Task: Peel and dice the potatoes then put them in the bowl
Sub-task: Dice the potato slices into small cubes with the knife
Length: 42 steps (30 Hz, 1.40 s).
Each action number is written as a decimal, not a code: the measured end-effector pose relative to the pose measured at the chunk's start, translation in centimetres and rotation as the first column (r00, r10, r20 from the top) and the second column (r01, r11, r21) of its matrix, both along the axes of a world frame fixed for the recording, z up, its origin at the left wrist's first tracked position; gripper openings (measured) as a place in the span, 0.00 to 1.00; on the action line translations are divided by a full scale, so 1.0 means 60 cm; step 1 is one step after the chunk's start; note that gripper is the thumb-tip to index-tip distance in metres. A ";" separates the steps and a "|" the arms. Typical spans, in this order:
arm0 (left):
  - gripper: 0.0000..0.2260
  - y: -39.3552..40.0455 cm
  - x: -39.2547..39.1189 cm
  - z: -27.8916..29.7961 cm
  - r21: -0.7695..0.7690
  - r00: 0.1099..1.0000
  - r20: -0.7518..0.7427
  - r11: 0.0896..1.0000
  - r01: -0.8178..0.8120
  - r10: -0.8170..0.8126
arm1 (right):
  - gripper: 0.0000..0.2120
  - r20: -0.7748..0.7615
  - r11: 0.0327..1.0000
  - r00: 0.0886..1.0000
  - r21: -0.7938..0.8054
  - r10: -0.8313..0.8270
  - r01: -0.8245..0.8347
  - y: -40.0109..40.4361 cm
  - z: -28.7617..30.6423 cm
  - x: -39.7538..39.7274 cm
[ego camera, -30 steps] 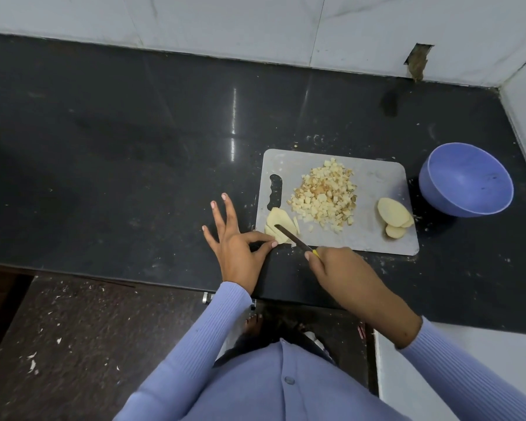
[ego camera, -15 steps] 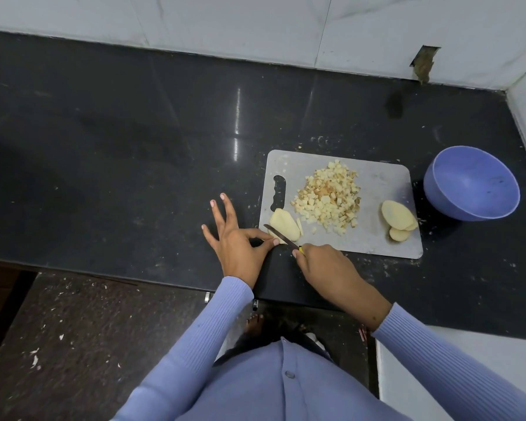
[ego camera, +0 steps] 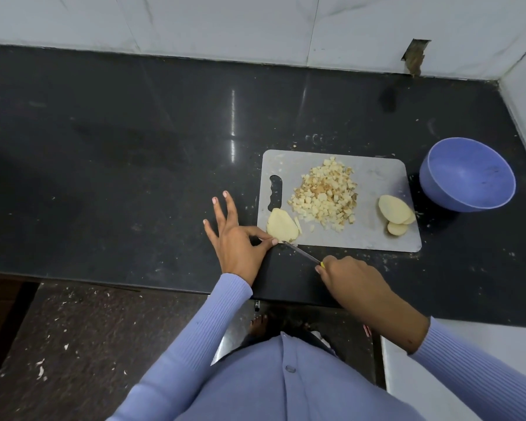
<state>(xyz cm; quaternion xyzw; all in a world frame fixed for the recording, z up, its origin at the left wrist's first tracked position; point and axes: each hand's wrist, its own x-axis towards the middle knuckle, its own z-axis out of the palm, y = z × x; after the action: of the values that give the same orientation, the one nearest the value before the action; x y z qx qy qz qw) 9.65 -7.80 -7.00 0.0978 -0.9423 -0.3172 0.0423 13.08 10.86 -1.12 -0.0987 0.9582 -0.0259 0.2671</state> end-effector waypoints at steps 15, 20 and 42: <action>0.23 -0.050 -0.117 0.039 0.000 0.600 0.128 0.605 0.796 -0.790 | 0.19 -0.026 0.874 0.903 -0.264 -0.429 0.407 0.065 0.012 0.000; 0.17 -0.038 -0.148 0.033 -0.042 0.432 0.225 0.434 0.900 -0.874 | 0.20 0.006 0.827 0.869 -0.305 -0.495 0.473 0.062 -0.002 0.013; 0.13 -0.031 -0.068 -0.022 -0.034 0.739 -0.100 0.744 0.667 -0.666 | 0.19 0.025 0.799 0.868 -0.377 -0.496 0.468 0.024 -0.024 0.013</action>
<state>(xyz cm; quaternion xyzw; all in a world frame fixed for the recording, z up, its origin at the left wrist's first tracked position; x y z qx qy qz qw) 5.58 -9.63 -8.30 -0.2624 -0.9108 -0.3179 -0.0243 13.84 12.29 -2.54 0.0986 0.9384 -0.2699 0.1919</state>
